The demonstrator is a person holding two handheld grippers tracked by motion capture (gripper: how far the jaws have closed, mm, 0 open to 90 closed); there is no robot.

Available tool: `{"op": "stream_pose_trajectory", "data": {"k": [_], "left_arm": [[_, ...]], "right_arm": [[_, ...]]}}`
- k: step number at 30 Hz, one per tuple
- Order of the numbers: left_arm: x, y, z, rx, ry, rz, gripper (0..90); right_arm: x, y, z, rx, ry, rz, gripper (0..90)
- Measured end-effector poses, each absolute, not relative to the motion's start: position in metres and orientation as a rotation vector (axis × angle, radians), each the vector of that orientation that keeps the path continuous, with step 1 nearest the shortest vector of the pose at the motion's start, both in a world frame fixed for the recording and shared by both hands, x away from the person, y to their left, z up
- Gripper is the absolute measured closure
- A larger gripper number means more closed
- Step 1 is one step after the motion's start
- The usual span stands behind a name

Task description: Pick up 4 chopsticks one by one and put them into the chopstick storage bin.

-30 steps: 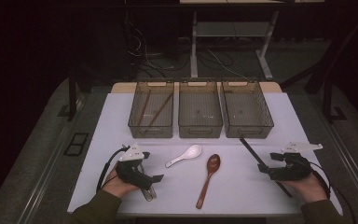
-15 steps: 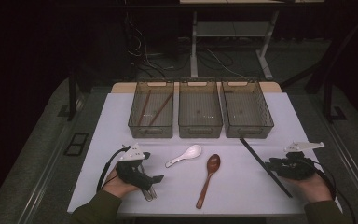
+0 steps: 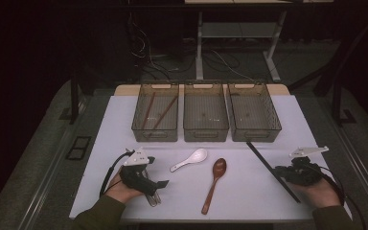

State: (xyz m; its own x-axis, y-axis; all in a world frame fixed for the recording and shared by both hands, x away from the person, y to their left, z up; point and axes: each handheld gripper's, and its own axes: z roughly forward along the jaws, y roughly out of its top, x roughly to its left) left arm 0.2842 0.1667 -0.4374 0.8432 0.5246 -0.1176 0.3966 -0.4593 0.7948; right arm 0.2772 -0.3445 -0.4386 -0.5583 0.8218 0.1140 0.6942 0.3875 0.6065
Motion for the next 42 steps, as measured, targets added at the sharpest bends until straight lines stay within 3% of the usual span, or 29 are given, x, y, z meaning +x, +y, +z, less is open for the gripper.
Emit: {"op": "stream_pose_trajectory", "data": {"k": [42], "left_arm": [[0.284,0.1639,-0.4392,2.133,0.66,0.169,0.0]], "right_arm": [[0.2795,-0.3487,-0.4423,1.334,2.419,0.848,85.2]]}}
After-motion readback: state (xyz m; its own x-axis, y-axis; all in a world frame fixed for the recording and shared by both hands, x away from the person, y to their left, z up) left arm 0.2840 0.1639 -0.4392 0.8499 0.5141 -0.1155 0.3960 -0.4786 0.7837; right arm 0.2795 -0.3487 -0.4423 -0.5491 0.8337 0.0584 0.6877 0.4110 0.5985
